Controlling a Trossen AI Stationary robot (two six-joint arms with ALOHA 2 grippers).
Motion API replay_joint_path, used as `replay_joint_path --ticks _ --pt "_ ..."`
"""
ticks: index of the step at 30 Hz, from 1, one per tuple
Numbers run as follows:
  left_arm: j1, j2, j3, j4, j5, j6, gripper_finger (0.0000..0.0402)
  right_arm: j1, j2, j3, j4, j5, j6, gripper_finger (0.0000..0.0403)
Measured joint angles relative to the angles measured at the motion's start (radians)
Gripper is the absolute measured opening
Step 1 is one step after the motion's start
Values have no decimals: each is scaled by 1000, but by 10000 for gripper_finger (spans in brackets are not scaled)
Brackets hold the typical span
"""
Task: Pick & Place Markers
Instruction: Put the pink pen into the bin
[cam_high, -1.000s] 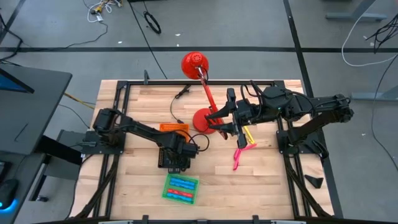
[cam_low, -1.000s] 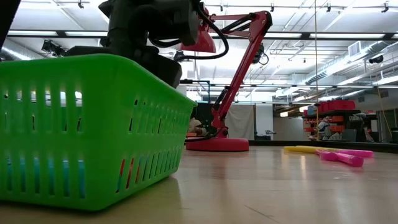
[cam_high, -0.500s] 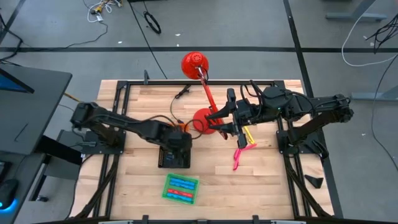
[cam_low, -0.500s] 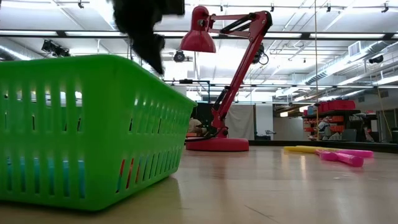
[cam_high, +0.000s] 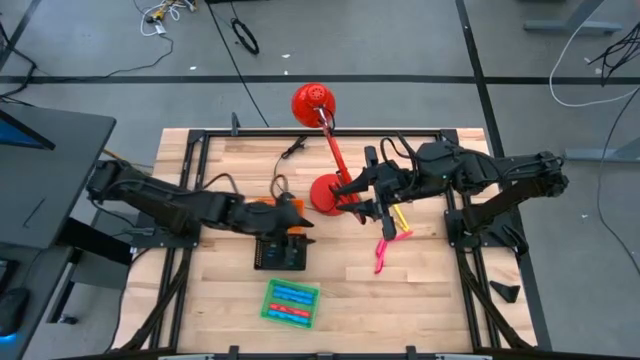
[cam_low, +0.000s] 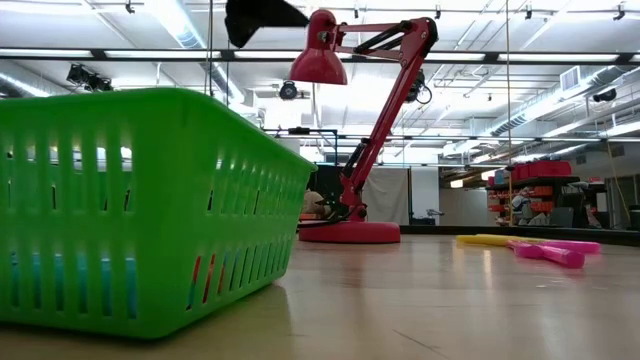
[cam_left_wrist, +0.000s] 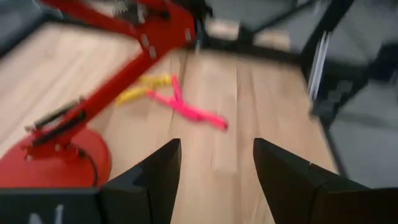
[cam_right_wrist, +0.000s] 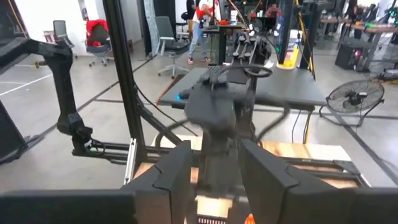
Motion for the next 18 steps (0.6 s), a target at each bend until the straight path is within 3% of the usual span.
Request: replay_joint_path --ticks 6,11,18 --pt "-41 -95 -136 278 -100 -10 206 0 0 0 -45 0 2 139" --pt "-62 -119 -164 408 -192 33 206 0 0 0 -92 0 2 139" --pt "-66 -119 -162 584 -192 44 206 0 0 0 -183 0 -1 139"
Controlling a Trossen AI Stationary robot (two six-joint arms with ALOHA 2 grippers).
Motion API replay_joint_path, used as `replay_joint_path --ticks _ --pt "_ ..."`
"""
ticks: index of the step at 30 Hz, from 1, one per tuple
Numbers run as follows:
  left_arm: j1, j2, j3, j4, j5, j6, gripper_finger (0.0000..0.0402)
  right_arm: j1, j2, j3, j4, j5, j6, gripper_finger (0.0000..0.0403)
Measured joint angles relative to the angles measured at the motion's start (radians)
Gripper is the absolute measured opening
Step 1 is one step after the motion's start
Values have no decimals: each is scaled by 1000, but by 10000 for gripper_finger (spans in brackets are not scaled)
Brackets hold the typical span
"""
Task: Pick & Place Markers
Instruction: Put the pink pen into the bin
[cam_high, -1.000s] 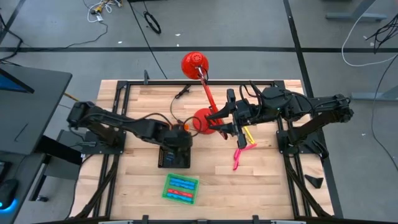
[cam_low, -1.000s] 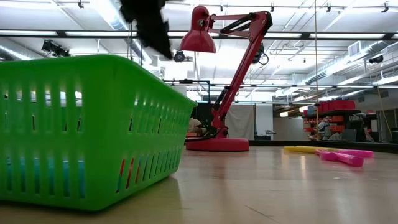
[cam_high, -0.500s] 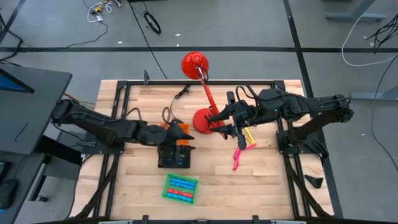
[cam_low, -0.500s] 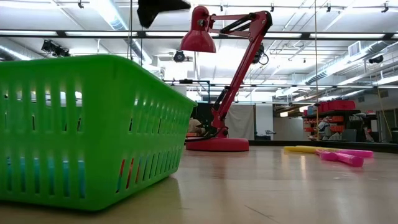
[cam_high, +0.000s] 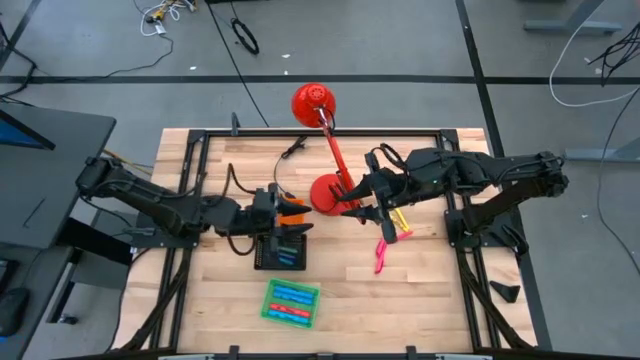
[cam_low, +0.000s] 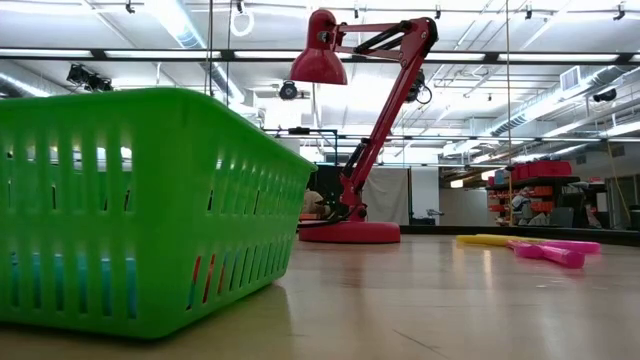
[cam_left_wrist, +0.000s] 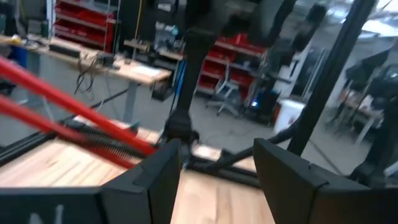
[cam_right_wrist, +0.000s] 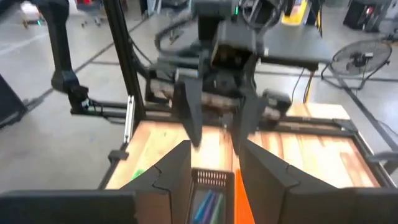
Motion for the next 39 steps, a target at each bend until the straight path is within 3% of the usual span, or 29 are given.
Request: replay_joint_path --ticks 8,22,39 --pt "1 0 1 1 26 -42 206 -1 -31 0 -150 0 -25 148" --pt "2 0 1 62 92 -63 206 -35 -194 0 -583 8 -90 258" --pt "1 0 1 75 92 -90 206 -121 -193 0 -1060 -30 -231 263"
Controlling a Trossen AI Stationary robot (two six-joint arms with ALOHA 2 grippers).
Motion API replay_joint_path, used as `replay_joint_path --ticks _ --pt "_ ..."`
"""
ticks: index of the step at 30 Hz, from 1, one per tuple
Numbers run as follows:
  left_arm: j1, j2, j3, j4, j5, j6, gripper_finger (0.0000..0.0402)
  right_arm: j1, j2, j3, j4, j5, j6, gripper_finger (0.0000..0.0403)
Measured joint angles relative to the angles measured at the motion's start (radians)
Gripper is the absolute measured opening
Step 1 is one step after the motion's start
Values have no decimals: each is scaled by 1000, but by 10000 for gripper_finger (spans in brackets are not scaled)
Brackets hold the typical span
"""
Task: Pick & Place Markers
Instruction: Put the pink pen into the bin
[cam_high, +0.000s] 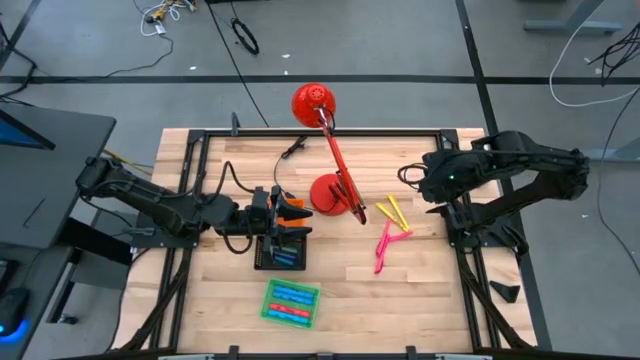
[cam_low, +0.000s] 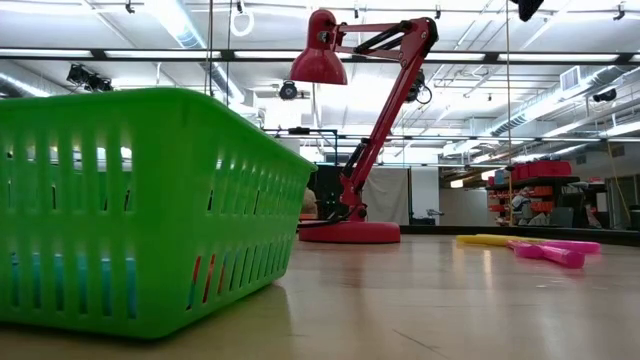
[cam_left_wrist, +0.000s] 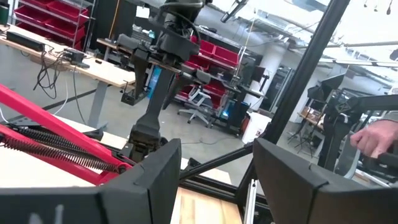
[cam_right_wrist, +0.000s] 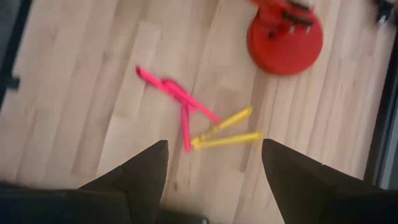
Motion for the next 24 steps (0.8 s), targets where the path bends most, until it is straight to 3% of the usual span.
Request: replay_joint_path --ticks 12,16,24 --pt "0 0 0 0 0 0 206 -44 44 -5 10 4 -44 263" --pt "0 0 0 0 0 1 206 -44 54 -81 43 42 -25 263" --pt "0 0 0 -1 1 2 206 -34 45 -308 155 9 -7 263"
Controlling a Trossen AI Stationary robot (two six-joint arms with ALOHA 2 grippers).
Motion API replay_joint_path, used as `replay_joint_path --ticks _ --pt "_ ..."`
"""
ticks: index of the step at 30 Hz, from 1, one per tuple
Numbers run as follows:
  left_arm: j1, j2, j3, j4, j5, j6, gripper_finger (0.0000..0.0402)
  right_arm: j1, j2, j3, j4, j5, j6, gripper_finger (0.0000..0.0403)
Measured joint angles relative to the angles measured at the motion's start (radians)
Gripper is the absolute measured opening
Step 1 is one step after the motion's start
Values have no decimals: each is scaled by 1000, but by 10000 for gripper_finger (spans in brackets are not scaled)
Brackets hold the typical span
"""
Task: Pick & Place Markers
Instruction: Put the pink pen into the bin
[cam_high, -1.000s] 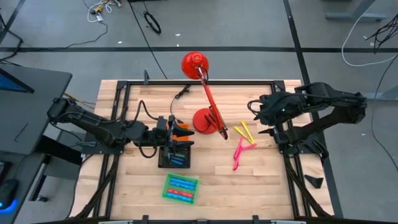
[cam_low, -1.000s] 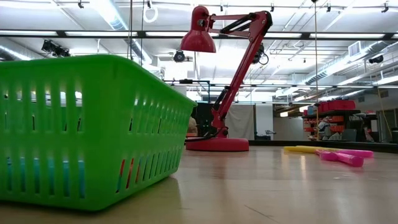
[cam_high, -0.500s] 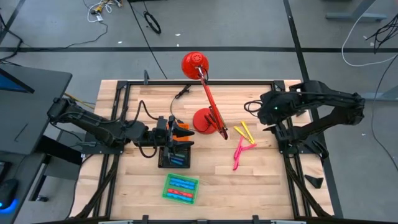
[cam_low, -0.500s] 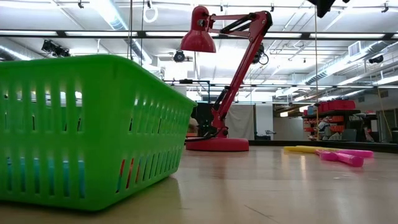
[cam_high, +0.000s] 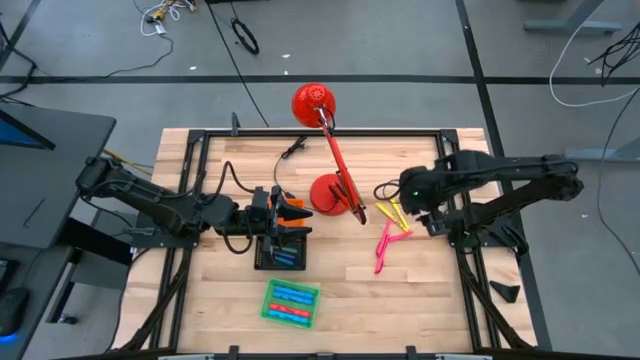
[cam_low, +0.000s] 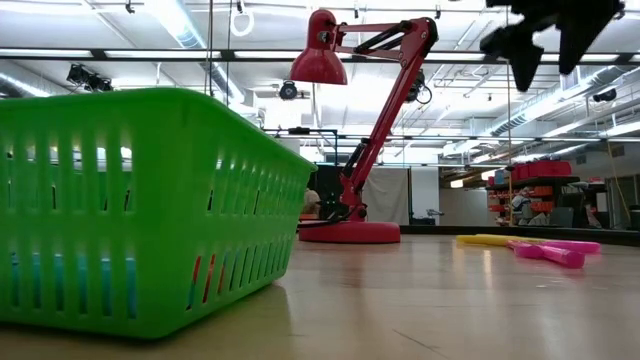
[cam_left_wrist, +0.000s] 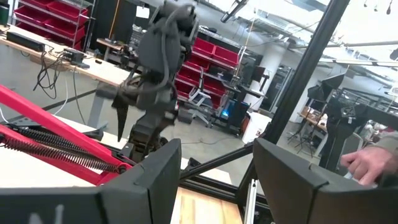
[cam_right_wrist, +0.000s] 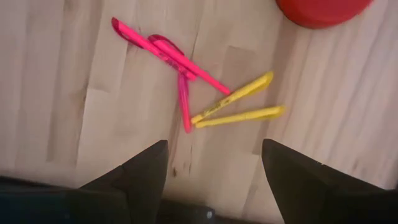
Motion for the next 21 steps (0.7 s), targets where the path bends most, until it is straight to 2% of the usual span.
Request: replay_joint_path --ticks 12,21 --pt "1 0 0 0 46 0 206 0 0 -273 217 -9 36 263" --pt "1 0 0 0 46 1 206 0 15 -386 327 -11 46 263"
